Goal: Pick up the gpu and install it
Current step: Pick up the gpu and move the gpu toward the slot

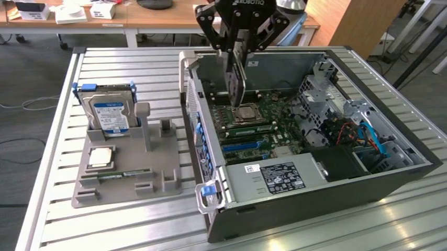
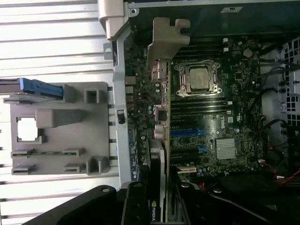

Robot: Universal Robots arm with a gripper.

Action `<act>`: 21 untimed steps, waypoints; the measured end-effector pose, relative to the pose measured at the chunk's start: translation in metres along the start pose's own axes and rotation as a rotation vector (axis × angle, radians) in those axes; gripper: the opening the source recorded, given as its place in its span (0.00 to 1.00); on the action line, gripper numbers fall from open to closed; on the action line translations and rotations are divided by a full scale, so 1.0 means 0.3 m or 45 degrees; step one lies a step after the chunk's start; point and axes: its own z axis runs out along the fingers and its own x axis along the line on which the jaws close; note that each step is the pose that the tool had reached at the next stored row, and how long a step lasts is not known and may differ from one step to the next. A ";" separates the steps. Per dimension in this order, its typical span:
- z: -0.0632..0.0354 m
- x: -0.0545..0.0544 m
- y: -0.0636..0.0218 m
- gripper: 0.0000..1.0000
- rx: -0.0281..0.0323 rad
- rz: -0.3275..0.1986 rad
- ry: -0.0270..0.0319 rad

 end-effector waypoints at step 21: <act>0.007 -0.308 0.026 0.27 -0.0015 0.000 0.0001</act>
